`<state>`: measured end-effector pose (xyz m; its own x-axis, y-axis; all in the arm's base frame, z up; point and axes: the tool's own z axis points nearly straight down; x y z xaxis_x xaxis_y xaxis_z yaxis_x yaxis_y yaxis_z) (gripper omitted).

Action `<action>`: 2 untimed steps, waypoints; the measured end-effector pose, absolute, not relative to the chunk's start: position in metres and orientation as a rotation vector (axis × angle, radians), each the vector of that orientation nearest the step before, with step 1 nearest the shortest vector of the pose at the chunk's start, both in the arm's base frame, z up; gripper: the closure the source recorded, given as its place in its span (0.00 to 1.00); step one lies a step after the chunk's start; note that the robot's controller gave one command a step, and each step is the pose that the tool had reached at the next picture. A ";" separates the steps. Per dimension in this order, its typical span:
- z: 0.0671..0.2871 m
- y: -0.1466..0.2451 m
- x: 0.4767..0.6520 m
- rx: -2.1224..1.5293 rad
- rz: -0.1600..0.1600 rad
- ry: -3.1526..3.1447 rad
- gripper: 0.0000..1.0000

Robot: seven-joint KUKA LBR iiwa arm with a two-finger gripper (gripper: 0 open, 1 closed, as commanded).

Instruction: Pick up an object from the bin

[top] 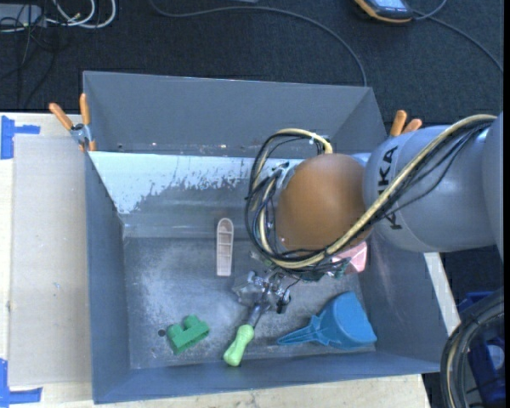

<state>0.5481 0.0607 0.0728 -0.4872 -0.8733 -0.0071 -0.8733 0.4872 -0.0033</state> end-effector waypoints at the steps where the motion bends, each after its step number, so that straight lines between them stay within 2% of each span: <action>1: 0.093 0.061 0.546 -1.580 0.006 2.714 1.00; 2: 0.112 0.061 0.547 -1.579 0.003 2.710 1.00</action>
Offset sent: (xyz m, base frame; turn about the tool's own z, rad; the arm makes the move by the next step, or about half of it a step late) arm -0.0001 0.0000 0.0644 0.0000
